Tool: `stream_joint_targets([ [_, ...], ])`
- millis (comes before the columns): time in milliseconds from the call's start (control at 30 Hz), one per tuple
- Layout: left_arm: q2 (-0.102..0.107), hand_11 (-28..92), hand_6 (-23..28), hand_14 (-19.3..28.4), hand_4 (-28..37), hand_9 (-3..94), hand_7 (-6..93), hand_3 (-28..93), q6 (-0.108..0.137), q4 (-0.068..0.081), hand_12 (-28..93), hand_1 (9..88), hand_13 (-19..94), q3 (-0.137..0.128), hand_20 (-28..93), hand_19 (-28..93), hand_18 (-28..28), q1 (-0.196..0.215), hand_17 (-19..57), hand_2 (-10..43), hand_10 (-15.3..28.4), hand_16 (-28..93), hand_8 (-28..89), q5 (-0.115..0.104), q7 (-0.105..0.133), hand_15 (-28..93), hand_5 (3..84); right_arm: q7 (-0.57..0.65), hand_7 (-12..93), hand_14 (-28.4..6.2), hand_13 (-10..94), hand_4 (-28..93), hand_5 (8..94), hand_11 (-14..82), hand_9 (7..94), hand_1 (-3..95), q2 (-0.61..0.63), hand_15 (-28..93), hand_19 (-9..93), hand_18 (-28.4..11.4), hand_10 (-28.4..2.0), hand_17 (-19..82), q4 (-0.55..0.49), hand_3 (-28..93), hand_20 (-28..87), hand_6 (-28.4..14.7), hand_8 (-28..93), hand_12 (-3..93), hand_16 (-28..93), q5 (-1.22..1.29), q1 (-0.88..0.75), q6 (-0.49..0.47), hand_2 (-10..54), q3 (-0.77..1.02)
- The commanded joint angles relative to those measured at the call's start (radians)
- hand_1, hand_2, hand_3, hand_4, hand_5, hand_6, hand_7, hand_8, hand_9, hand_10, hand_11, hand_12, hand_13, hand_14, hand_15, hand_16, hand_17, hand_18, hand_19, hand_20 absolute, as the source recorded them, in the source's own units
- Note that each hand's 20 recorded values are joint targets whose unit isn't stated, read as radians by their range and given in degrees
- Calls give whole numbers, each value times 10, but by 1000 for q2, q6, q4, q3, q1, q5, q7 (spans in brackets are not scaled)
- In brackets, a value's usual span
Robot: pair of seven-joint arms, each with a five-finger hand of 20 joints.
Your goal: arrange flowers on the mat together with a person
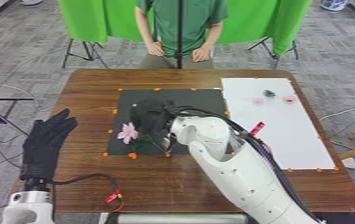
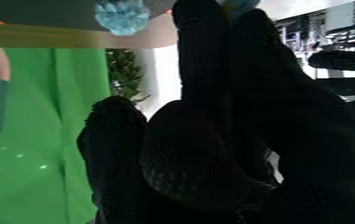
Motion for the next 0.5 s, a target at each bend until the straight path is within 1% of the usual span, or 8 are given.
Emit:
stream_joint_targets([
  [33, -1, 209, 42, 164, -283, 421, 106, 630, 0, 7, 153, 135, 327, 0, 167, 74, 137, 9, 24, 57, 131, 47, -30, -4, -9, 112, 446, -17, 174, 11, 937, -244, 782, 35, 920, 578, 1, 688, 932, -125, -83, 720, 10, 605, 641, 46, 10, 281, 185, -51, -3, 26, -95, 16],
  [133, -1, 208, 42, 165, -283, 425, 107, 632, 0, 3, 154, 137, 327, -1, 168, 76, 137, 14, 23, 55, 131, 47, -31, -4, -8, 114, 448, -21, 180, 11, 937, -243, 766, 49, 898, 569, 5, 685, 932, -124, -88, 716, 8, 594, 642, 49, -3, 263, 189, -48, -5, 15, -95, 22],
  [167, 1, 207, 41, 165, -283, 424, 108, 635, -5, 5, 155, 137, 328, -2, 168, 76, 137, 9, 23, 55, 131, 47, -31, -3, -13, 114, 447, -14, 183, 11, 937, -238, 761, 59, 891, 562, 10, 683, 932, -124, -89, 716, 4, 593, 642, 49, -5, 257, 190, -39, -8, 12, -95, 23],
  [200, -1, 206, 41, 164, -283, 422, 108, 635, -1, 2, 155, 137, 327, -3, 168, 76, 137, 16, 24, 55, 131, 46, -31, -4, -8, 113, 447, -21, 184, 11, 937, -234, 758, 63, 890, 554, 8, 683, 932, -124, -90, 715, 4, 599, 641, 49, -5, 253, 190, -43, -9, 7, -95, 25],
  [233, 1, 206, 41, 164, -283, 422, 107, 634, -3, 4, 156, 138, 326, -2, 167, 76, 137, 12, 24, 55, 131, 45, -32, -5, -8, 113, 447, -15, 184, 11, 937, -240, 752, 77, 885, 536, 12, 682, 932, -124, -91, 715, 3, 621, 640, 48, -9, 239, 189, -39, -9, 10, -95, 23],
  [267, 1, 205, 41, 164, -283, 421, 107, 637, -4, 3, 156, 138, 324, -4, 167, 76, 137, 13, 24, 53, 131, 45, -32, -3, -12, 112, 447, -18, 183, 11, 937, -242, 746, 84, 883, 524, 11, 682, 932, -124, -92, 714, 1, 634, 640, 48, -12, 233, 189, -42, -13, 5, -95, 26],
  [367, 1, 203, 41, 162, -283, 412, 105, 641, -5, 4, 157, 137, 321, -3, 167, 75, 137, 11, 23, 51, 134, 44, -31, -3, -11, 110, 443, -13, 180, 10, 937, -240, 731, 98, 880, 487, 15, 681, 932, -125, -95, 714, -5, 669, 642, 50, -23, 222, 190, -33, -14, -2, -95, 21],
  [500, -1, 203, 40, 160, -283, 411, 103, 641, -8, 4, 156, 139, 319, -4, 166, 74, 137, 8, 23, 49, 133, 43, -29, -1, -15, 108, 440, -10, 177, 9, 937, -255, 713, 132, 873, 445, 19, 679, 932, -126, -103, 712, -15, 712, 642, 54, -67, 180, 192, -24, -17, -9, -95, 15],
])
